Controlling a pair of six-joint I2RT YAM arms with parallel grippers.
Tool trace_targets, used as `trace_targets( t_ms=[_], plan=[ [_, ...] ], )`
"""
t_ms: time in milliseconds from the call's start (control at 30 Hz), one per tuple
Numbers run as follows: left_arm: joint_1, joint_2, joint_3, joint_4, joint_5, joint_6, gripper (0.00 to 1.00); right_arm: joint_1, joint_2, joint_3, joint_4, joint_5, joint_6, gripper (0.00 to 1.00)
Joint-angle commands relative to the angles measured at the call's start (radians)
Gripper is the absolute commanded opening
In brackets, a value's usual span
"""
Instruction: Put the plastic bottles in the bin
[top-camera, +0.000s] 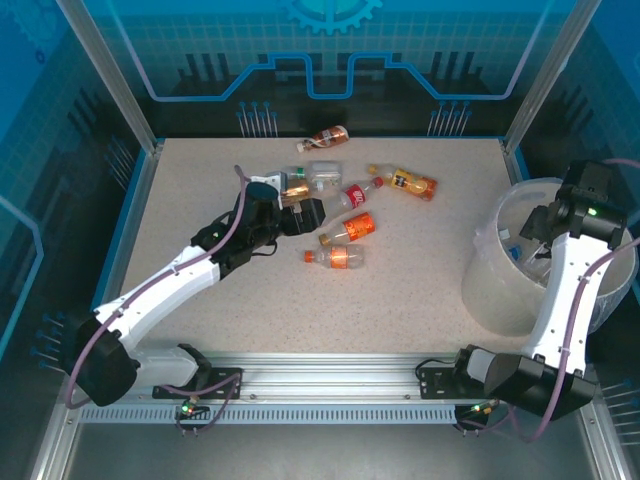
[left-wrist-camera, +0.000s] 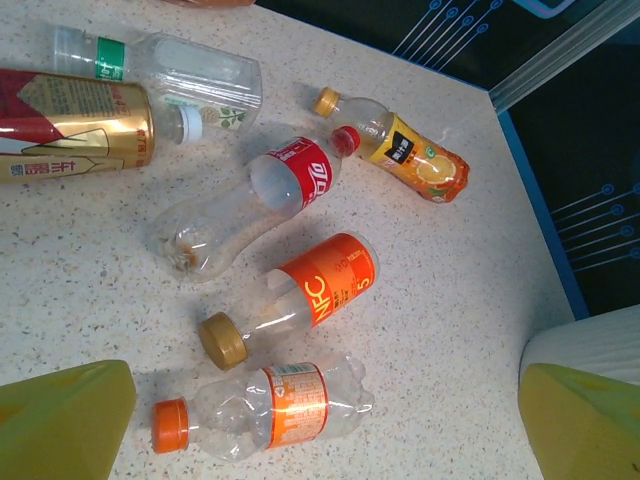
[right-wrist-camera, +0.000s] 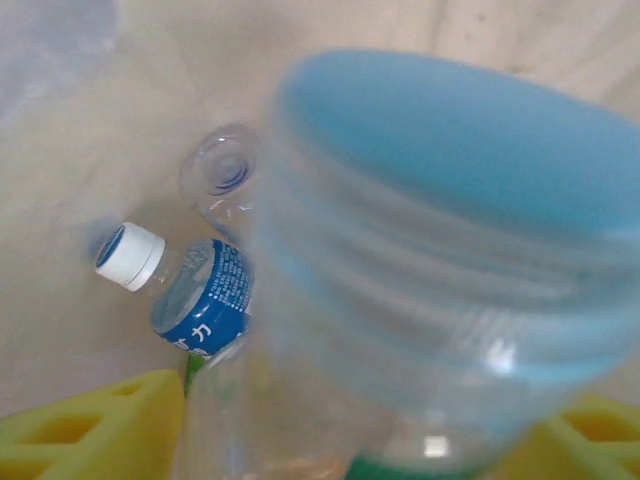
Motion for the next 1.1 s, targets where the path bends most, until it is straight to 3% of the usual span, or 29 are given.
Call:
trace_targets(
  t_ms=[0,133,400,633,800,933,1067],
  plan=[
    [0.008,0.028,0.006,-0.025,-0.018,-0.032,0.99,-0.017,-0.013,0.012,-0.014,0.018,0.024,0.92],
    [0.01,0.054,0.011,-0.041,-0.023,-0.037,0.99,-0.015,-0.023,0.038,0.005,-0.015,0.04,0.99],
    [0.025,0.078,-0.002,-0.051,-0.036,-0.063,0.99,0.073,-0.088,0.105,0.034,-0.106,0.064,1.0],
    [0.049,0.086,-0.028,-0.066,-0.048,-0.111,0.99,0.345,-0.139,0.172,0.088,-0.113,0.072,1.0],
    [0.068,0.077,-0.065,-0.051,-0.042,-0.16,0.99,0.513,-0.126,0.157,0.194,-0.208,0.042,1.0],
    [0.076,0.071,-0.082,-0.059,-0.035,-0.177,0.99,0.656,-0.102,0.086,0.311,-0.34,-0.03,1.0],
    [0.089,0.054,-0.099,-0.079,-0.05,-0.2,0.99,0.818,-0.065,-0.015,0.428,-0.359,-0.167,1.0]
  ],
)
